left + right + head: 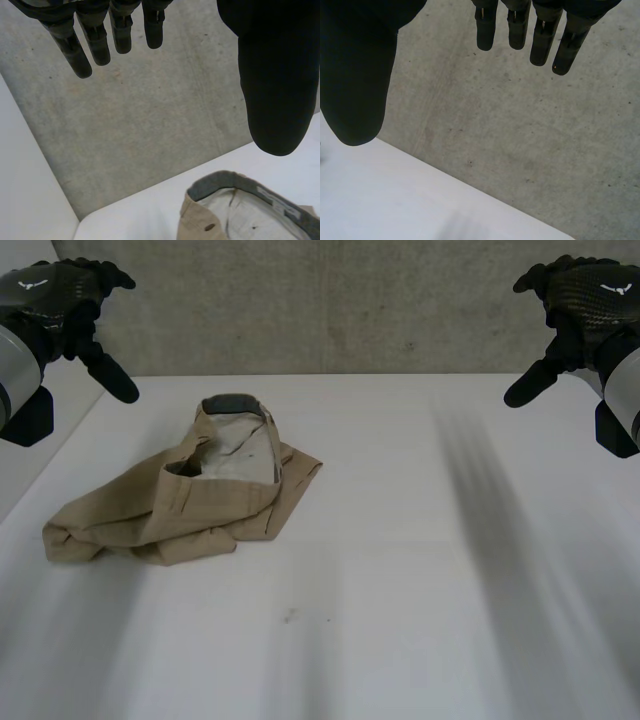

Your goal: Fold the shorts.

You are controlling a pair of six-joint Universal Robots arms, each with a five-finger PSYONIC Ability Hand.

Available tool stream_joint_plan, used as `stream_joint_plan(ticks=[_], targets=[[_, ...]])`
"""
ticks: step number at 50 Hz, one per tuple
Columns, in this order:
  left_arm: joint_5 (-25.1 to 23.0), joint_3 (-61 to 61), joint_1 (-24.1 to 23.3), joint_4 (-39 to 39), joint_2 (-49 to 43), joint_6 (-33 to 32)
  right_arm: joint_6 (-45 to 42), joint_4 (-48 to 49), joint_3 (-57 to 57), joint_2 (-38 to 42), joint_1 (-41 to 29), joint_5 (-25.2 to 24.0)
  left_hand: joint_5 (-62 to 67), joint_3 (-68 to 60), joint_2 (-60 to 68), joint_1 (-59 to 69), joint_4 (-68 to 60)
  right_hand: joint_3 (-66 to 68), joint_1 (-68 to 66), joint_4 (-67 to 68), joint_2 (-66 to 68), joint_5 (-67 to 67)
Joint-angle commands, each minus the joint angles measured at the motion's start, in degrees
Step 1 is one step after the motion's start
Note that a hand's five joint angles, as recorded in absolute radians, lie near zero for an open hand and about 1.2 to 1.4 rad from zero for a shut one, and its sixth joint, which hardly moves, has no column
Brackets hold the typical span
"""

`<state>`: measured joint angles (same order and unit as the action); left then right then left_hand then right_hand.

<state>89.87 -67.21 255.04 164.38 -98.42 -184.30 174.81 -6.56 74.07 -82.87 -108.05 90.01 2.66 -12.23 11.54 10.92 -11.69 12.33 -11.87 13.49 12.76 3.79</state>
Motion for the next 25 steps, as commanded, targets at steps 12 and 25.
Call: stream_joint_plan(ticks=[12, 25], targets=[[3.72, -8.82, -4.02, 2.78, 2.62, 3.16, -0.35, 0.58, 4.77, -0.8, -0.24, 0.34, -1.27, 0.84, -0.15, 0.47, 0.3, -2.33, 1.87, -3.49, -2.76, -3.79], [5.75, -7.24, -4.64, 1.65, -3.7, -0.7, -5.09, 0.76, 4.77, -0.98, -0.24, 0.26, -1.1, 0.67, 0.02, 0.64, 0.13, -2.33, 1.87, -3.49, -2.76, -3.79]])
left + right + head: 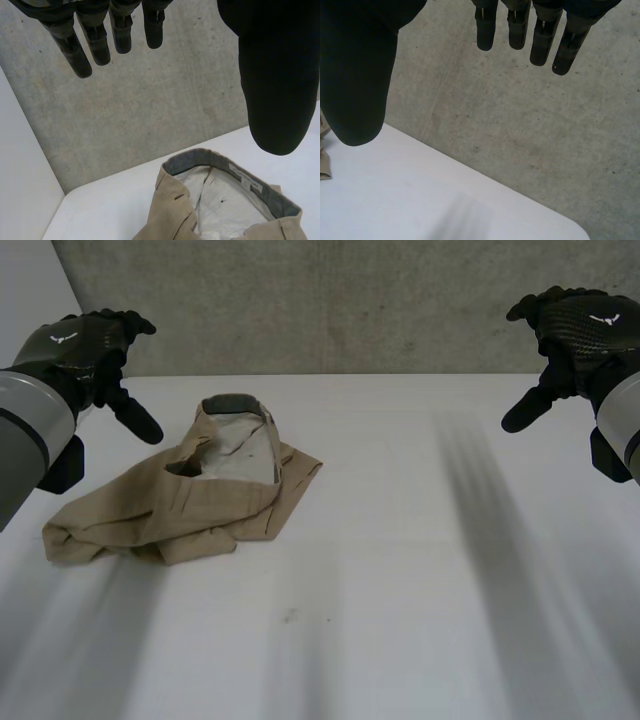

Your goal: Fold the shorts.

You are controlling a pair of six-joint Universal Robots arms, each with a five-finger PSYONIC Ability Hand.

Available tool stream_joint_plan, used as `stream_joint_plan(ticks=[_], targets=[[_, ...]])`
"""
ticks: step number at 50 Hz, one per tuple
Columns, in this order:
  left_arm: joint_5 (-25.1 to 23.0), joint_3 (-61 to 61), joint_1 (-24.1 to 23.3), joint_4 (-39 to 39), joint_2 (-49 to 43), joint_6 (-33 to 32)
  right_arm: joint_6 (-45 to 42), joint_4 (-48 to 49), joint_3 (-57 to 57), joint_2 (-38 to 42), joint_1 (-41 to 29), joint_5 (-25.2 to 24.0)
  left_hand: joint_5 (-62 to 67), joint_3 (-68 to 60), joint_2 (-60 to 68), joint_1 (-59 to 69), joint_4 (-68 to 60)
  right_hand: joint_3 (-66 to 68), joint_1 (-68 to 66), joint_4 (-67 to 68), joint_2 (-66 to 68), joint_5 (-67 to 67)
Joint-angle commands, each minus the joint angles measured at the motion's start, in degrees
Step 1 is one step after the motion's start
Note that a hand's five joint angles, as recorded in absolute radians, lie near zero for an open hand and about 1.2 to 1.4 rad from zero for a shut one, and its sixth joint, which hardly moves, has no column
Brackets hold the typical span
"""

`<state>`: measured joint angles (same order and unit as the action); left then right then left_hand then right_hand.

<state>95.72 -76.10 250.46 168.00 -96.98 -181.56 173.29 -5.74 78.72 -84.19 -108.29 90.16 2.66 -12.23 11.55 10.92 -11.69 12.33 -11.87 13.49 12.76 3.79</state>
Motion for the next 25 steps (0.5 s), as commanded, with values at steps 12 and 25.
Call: stream_joint_plan(ticks=[12, 25], targets=[[1.57, 3.59, 0.38, -2.41, -19.82, -6.88, -5.42, 1.08, 0.64, 0.79, 0.0, 0.1, 8.63, -9.07, 9.75, 10.38, -9.6, -2.33, 1.87, -3.49, -2.76, -3.79], [-0.88, 7.89, -5.14, 2.59, -23.69, 0.67, -8.4, 1.96, 0.73, 0.26, 0.0, 0.19, 67.34, -67.77, 68.45, 69.08, -68.31, -2.33, 1.87, -3.49, -2.76, -3.79]])
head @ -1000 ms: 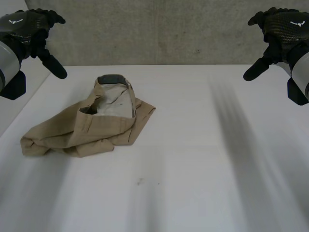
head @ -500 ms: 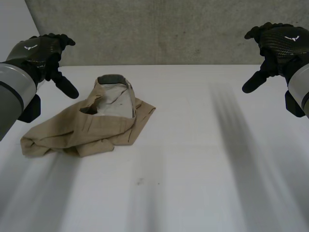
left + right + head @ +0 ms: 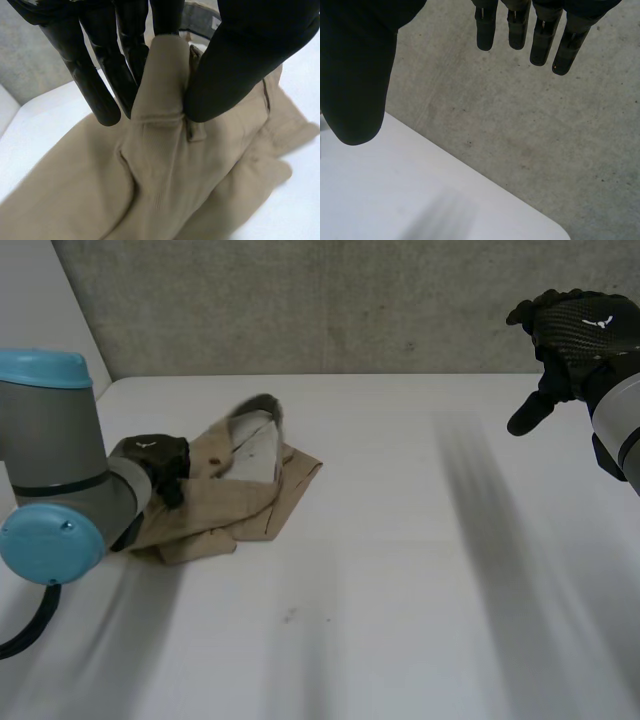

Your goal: Fold the shorts.

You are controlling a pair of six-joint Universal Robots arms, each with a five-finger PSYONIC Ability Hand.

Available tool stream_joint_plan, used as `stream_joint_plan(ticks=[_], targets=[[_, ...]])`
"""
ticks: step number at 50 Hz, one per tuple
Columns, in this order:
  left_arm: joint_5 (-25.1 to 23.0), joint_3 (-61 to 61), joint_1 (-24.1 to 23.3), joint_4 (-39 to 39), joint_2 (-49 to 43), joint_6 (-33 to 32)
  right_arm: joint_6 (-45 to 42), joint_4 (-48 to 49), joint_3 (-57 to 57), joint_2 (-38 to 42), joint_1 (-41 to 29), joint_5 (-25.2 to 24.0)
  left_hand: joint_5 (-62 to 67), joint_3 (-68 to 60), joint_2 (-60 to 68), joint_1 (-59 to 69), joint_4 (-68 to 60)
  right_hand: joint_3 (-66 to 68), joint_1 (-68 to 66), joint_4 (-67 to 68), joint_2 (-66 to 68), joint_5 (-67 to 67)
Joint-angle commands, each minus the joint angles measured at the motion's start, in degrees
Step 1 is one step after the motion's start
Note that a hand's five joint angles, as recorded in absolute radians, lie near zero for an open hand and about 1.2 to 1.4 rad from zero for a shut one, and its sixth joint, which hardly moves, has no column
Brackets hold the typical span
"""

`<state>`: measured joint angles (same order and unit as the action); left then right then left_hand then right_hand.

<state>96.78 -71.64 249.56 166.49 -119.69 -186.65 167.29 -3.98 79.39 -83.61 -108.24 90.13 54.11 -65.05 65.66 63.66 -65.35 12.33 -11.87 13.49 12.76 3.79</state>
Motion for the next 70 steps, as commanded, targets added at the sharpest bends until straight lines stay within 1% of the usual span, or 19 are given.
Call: stream_joint_plan(ticks=[1, 3, 8, 11, 15, 18, 21, 22, 26, 29, 33, 35, 40, 43, 46, 49, 54, 62, 70], targets=[[-2.12, 4.22, -5.04, 4.89, -1.25, 6.55, -2.75, 0.2, 0.06, -0.42, -0.04, 0.22, 15.89, -14.95, 14.34, 16.34, -14.65, -2.33, 1.87, -3.49, -2.76, -3.79], [-2.48, 5.89, -6.88, 6.65, -2.03, 7.87, -3.45, 0.2, 0.06, -0.5, -0.04, 0.31, 15.89, -14.95, 14.34, 16.34, -14.65, -2.33, 1.87, -3.49, -2.76, -3.79], [-6.5, 11.69, -15.92, 12.45, -5.98, 9.46, -3.72, 0.2, -0.11, -0.86, 0.31, 0.39, 15.89, -14.95, 14.34, 16.34, -14.65, -2.33, 1.87, -3.49, -2.76, -3.79], [-10.46, 12.92, -21.02, 13.68, -8.79, 9.72, -3.72, 0.28, -0.11, -1.64, 0.66, 0.39, 15.89, -14.95, 14.34, 16.34, -14.65, -2.33, 1.87, -3.49, -2.76, -3.79], [-13.54, 12.67, -26.3, 14.65, -12.05, 9.73, -3.72, 0.9, -0.03, -3.05, 0.84, 0.31, 15.89, -14.95, 14.34, 16.34, -14.65, -2.33, 1.87, -3.49, -2.76, -3.79], [-13.9, 12.14, -28.77, 14.92, -13.55, 9.64, -3.72, 1.25, -0.03, -3.32, 0.93, 0.31, 15.89, -14.95, 14.34, 16.34, -14.65, -2.33, 1.87, -3.49, -2.76, -3.79], [-13.9, 10.65, -30.27, 14.65, -14.26, 9.37, -3.72, 1.6, -0.03, -3.32, 1.01, 0.13, -8.4, 9.33, -9.94, -7.95, 9.63, -2.33, 1.87, -3.49, -2.76, -3.79], [-13.56, 9.43, -30.44, 14.83, -14.08, 9.11, -3.72, 1.69, -0.03, -3.32, 1.01, 0.13, -27.3, 28.24, -28.84, -26.85, 28.53, -2.33, 1.87, -3.49, -2.76, -3.79], [-13.03, 7.57, -30.18, 14.83, -12.24, 8.93, -3.63, 1.69, 0.06, -3.23, 0.93, 0.04, -52.0, 52.94, -53.54, -51.55, 53.23, -2.33, 1.87, -3.49, -2.76, -3.79], [-12.15, 6.34, -29.4, 14.57, -9.52, 8.85, -3.63, 1.78, 0.15, -2.7, 0.84, -0.13, -52.55, 53.49, -54.1, -52.1, 53.79, -2.33, 1.87, -3.49, -2.76, -3.79], [-10.22, 1.78, -24.3, 14.13, -3.46, 8.85, -4.33, 1.17, 0.32, -2.18, 0.14, -1.27, -52.39, 53.33, -53.93, -51.94, 53.62, -2.33, 1.87, -3.49, -2.76, -3.79], [-8.99, -2.0, -21.49, 13.69, 1.46, 8.85, -6.26, 0.46, 1.03, -1.3, 0.14, -3.82, -52.22, 53.15, -53.76, -51.77, 53.45, -2.33, 1.87, -3.49, -2.76, -3.79], [-5.47, -9.73, -18.23, 11.85, 9.73, 8.93, -13.99, -4.19, 3.05, 1.16, 0.14, -11.28, -49.87, 50.8, -51.41, -49.42, 51.1, -2.33, 1.87, -3.49, -2.76, -3.79], [-1.43, -15.44, -15.69, 9.48, 14.74, 8.67, -18.83, -9.02, 5.07, 3.53, -0.04, -16.38, -46.84, 47.77, -48.38, -46.39, 48.07, -2.33, 1.87, -3.49, -2.76, -3.79], [1.38, -21.32, -14.37, 7.28, 19.21, 8.23, -22.35, -10.79, 8.05, 5.38, -0.39, -20.08, -42.65, 43.59, -44.2, -42.2, 43.89, -0.41, -0.04, -1.58, -0.84, -1.87], [1.83, -25.2, -14.36, 6.48, 21.68, 7.53, -24.72, -9.39, 10.86, 7.22, -1.53, -23.32, -42.12, 43.06, -43.67, -41.67, 43.36, 1.62, -2.08, 0.46, 1.19, 0.17], [1.92, -33.28, -14.63, 7.09, 25.38, 5.07, -25.69, -5.26, 15.44, 9.42, -2.15, -25.36, -41.96, 42.89, -43.5, -41.51, 43.19, 6.32, -6.78, 5.16, 5.89, 4.87], [2.09, -38.13, -13.92, 13.33, 23.1, 0.32, -25.34, 3.27, 21.41, 12.5, -3.38, -25.62, -41.96, 42.89, -43.5, -41.51, 43.19, 12.89, -13.35, 11.73, 12.46, 11.44], [2.09, -37.7, -9.53, 15.0, 21.25, -0.21, -25.34, 5.56, 24.14, 15.05, -4.17, -25.54, -41.62, 42.56, -43.17, -41.17, 42.86, 14.57, -15.02, 13.41, 14.14, 13.11]])
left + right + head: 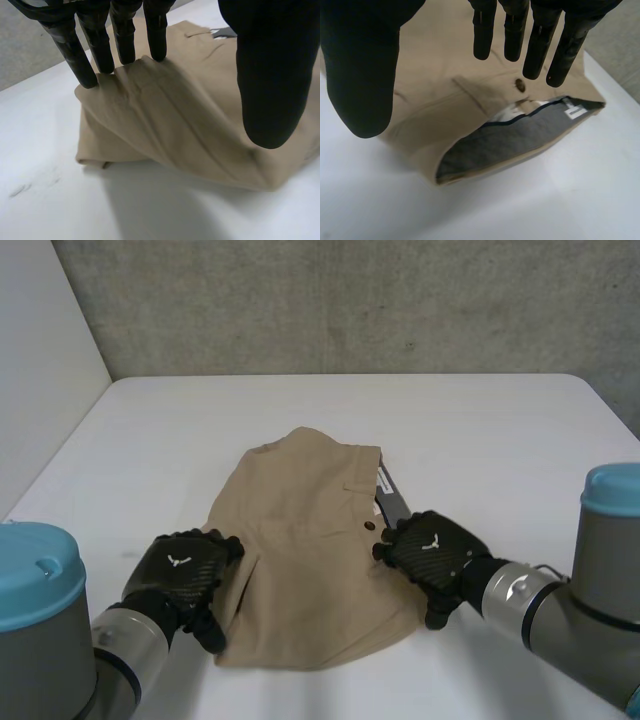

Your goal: Fold the shorts.

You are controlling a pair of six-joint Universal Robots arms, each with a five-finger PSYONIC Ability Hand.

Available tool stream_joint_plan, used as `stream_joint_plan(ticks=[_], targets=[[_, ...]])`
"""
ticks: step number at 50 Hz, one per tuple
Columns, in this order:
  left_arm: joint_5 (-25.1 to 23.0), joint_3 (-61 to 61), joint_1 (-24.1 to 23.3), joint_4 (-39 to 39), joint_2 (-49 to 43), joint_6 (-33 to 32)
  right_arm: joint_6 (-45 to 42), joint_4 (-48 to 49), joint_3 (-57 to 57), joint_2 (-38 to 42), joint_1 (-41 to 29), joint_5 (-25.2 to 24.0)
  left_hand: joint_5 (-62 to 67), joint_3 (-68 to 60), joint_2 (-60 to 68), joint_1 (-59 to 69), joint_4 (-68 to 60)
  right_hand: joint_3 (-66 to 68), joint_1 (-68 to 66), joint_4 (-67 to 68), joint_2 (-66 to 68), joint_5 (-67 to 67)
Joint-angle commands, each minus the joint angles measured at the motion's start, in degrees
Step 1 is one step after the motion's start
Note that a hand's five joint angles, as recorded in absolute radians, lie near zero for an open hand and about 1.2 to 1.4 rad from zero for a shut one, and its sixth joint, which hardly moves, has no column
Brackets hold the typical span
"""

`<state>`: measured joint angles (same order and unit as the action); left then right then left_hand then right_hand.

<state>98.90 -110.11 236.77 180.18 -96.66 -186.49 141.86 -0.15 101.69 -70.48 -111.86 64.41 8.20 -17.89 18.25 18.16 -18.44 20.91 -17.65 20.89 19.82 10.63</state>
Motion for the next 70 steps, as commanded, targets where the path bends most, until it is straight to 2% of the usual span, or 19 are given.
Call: stream_joint_plan(ticks=[1, 6, 7, 10, 11, 14, 21, 25, 29, 30, 33, 34, 38, 43, 50, 57, 64, 69, 70], targets=[[-0.02, 0.95, 3.52, 1.48, -2.12, -0.45, 0.09, 1.99, 1.93, 2.19, -0.73, 0.19, 4.46, -4.77, 4.41, 4.5, -4.22, 7.16, -10.42, 7.18, 8.25, 7.44], [0.06, 1.66, 4.22, 2.54, -3.44, -0.54, 0.0, 3.84, 2.11, 3.24, -0.82, 0.54, 5.14, -5.45, 5.09, 5.18, -4.9, 14.22, -17.47, 14.23, 15.3, 14.49], [0.06, 1.74, 4.57, 3.15, -3.79, -0.54, 0.09, 4.62, 2.11, 3.24, -0.73, 0.63, 4.97, -5.28, 4.92, 5.01, -4.73, 22.4, -25.66, 22.42, 23.49, 22.68], [0.06, 1.74, 5.01, 4.29, -4.41, -0.54, 0.09, 5.86, 2.11, 3.24, -0.73, 0.63, 4.97, -5.28, 4.92, 5.01, -4.73, 35.22, -38.48, 35.24, 36.31, 35.5], [0.15, 1.74, 5.45, 5.17, -4.76, -0.72, 0.09, 6.73, 2.02, 3.24, -0.73, 0.72, 4.97, -5.28, 4.92, 5.01, -4.73, 45.76, -49.02, 45.78, 46.85, 46.04], [0.24, 1.66, 6.15, 6.4, -5.29, -0.98, 0.0, 7.96, 2.02, 3.5, -0.55, 0.72, 4.63, -4.94, 4.58, 4.67, -4.39, 59.05, -62.31, 59.07, 60.14, 59.33], [0.15, 1.57, 8.18, 7.37, -5.12, -1.86, 1.4, 8.58, 0.88, 3.51, -0.55, 1.51, 4.3, -4.6, 4.24, 4.33, -4.05, 59.09, -62.35, 59.11, 60.18, 59.37], [-0.9, 1.48, 8.27, 7.46, -3.45, -3.0, 3.68, 8.58, -1.05, 3.33, -0.99, 4.32, 4.3, -4.6, 4.24, 4.33, -4.05, 59.09, -62.35, 59.11, 60.18, 59.37], [-5.63, 1.22, 8.35, 7.46, -0.29, -5.55, 8.86, 8.32, -3.34, 3.33, -1.96, 7.57, 4.63, -4.94, 4.58, 4.67, -4.39, 59.09, -62.35, 59.11, 60.18, 59.37], [-8.78, 1.13, 8.44, 7.46, 0.33, -7.03, 10.88, 8.23, -4.21, 3.42, -2.31, 8.44, 4.63, -4.94, 4.58, 4.67, -4.39, 59.09, -62.35, 59.11, 60.18, 59.37], [-13.46, 0.95, 9.05, 7.46, 0.77, -9.85, 12.83, 7.88, -5.45, 3.86, -2.4, 9.16, 4.63, -4.94, 4.58, 4.67, -4.39, 59.09, -62.35, 59.11, 60.18, 59.37], [-16.43, 0.95, 9.93, 7.46, 0.77, -12.03, 13.61, 7.88, -5.8, 4.03, -2.49, 9.42, 4.8, -5.11, 4.75, 4.84, -4.56, 59.09, -62.35, 59.11, 60.18, 59.37], [-22.32, 1.04, 12.04, 7.46, 0.6, -18.62, 13.54, 7.62, -5.98, 4.3, -2.66, 9.51, 5.47, -5.78, 5.41, 5.51, -5.23, 59.09, -62.35, 59.11, 60.18, 59.37], [-27.53, 1.04, 12.66, 7.29, -0.45, -26.98, 13.53, 6.91, -5.89, 4.3, -2.84, 9.51, 8.16, -8.47, 8.1, 8.2, -7.92, 59.09, -62.35, 59.11, 60.18, 59.37], [-27.45, 2.97, 12.66, 6.85, -5.2, -34.72, 13.36, 5.16, -6.06, 4.39, -2.84, 9.42, 17.56, -17.87, 17.51, 17.6, -17.32, 59.09, -62.35, 59.11, 60.18, 59.37], [-27.53, 3.33, 12.4, 6.94, -5.99, -35.79, 12.74, 3.84, -6.85, 5.44, -2.84, 9.51, 30.67, -30.98, 30.62, 30.71, -30.43, 59.09, -62.35, 59.11, 60.18, 59.37], [-27.53, 3.5, 12.57, 6.76, -6.35, -35.88, 12.74, 0.94, -8.79, 6.41, -2.75, 10.74, 37.08, -37.39, 37.03, 37.12, -36.84, 59.09, -62.35, 59.11, 60.18, 59.37], [-27.01, 4.03, 13.1, 6.58, -6.0, -36.31, 12.66, 0.5, -9.14, 6.41, -2.75, 11.53, 61.76, -62.07, 61.71, 61.8, -61.52, 59.09, -62.35, 59.11, 60.18, 59.37], [-26.83, 4.12, 13.27, 6.58, -5.91, -36.31, 12.66, 0.5, -9.14, 6.41, -2.75, 11.53, 61.8, -62.11, 61.75, 61.84, -61.56, 59.09, -62.35, 59.11, 60.18, 59.37]])
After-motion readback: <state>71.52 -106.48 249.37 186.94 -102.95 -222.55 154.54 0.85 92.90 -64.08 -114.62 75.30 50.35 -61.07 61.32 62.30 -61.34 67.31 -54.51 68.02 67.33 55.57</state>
